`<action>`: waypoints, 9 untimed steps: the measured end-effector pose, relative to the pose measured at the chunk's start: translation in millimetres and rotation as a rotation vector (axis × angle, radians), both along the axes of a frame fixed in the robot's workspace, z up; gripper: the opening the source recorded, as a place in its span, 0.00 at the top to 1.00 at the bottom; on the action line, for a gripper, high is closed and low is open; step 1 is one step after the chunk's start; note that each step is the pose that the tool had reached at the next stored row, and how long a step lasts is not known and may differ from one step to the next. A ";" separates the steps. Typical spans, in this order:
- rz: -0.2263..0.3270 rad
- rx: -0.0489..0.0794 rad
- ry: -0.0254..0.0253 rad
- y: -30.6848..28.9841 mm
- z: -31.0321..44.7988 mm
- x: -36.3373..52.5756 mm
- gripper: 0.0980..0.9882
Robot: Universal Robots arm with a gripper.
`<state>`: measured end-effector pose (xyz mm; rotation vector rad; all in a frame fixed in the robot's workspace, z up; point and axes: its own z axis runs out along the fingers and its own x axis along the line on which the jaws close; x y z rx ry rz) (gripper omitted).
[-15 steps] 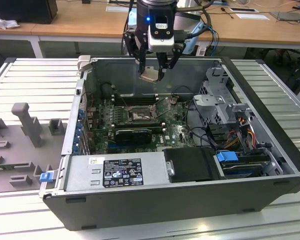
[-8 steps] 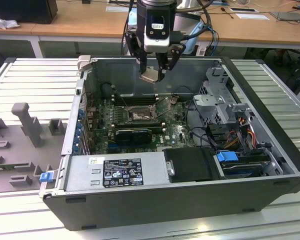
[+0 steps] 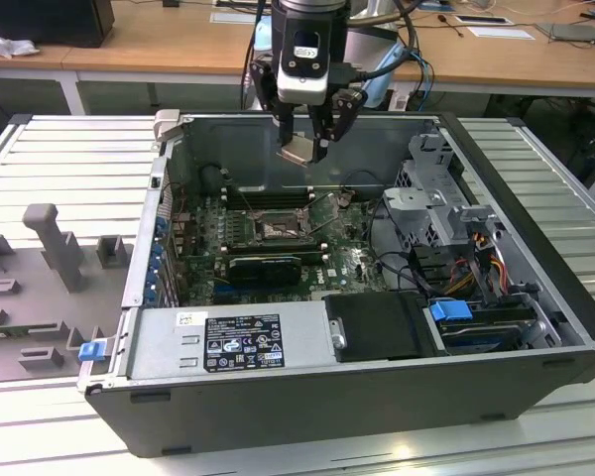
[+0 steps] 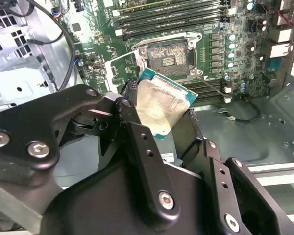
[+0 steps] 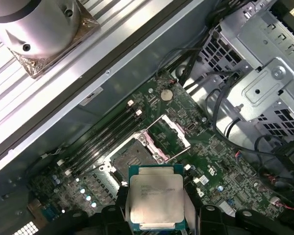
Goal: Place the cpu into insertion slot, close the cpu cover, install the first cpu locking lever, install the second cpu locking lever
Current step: 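Place the cpu into insertion slot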
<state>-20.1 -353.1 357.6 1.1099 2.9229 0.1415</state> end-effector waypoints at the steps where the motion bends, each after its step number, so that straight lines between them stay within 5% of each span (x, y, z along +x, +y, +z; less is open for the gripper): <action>1: -0.007 0.000 0.0000 0.0 0.0 0.0 0.52; 9: -0.083 0.000 0.0000 0.0 -0.5 0.0 0.52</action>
